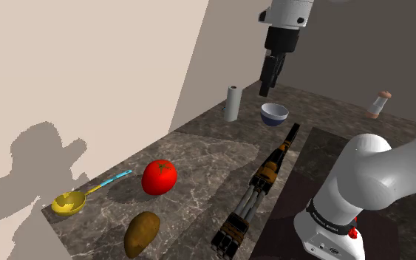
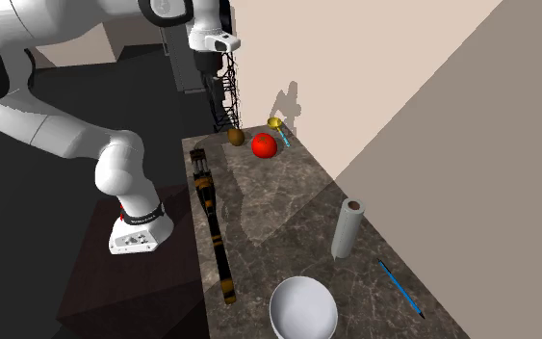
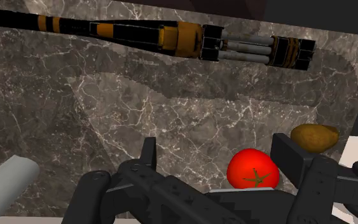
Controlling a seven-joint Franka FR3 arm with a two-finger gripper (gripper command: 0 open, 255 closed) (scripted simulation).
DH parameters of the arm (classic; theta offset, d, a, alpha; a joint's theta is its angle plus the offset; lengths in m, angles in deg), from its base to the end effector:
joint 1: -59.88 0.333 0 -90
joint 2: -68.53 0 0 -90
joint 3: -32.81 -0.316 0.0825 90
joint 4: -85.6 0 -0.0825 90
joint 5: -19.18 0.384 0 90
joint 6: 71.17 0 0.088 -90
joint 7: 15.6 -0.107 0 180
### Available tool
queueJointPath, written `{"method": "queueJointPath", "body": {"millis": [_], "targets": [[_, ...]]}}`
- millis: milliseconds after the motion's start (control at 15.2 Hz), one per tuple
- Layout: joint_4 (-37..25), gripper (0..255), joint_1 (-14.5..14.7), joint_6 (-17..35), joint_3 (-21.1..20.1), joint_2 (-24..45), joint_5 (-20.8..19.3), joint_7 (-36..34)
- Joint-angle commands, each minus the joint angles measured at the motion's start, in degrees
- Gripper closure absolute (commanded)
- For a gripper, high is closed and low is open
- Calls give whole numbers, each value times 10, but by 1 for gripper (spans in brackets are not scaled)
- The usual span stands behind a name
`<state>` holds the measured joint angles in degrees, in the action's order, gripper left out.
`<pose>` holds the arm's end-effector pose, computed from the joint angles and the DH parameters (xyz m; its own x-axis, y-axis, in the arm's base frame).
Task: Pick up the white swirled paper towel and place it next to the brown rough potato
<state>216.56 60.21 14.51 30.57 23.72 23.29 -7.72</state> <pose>0.2999 0.0260 0.6156 0.9845 0.1752 -0.0024 0.1749 -0.9836 -0.0448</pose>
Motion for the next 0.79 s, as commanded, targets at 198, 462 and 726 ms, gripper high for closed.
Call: {"method": "queueJointPath", "body": {"millis": [198,462,726], "targets": [[-2,0,-10,36,23,39,-18,26],[-15,0,-22,82,53,98,-36,58],[-40,0,-33,123,81,163,-49,90]]}}
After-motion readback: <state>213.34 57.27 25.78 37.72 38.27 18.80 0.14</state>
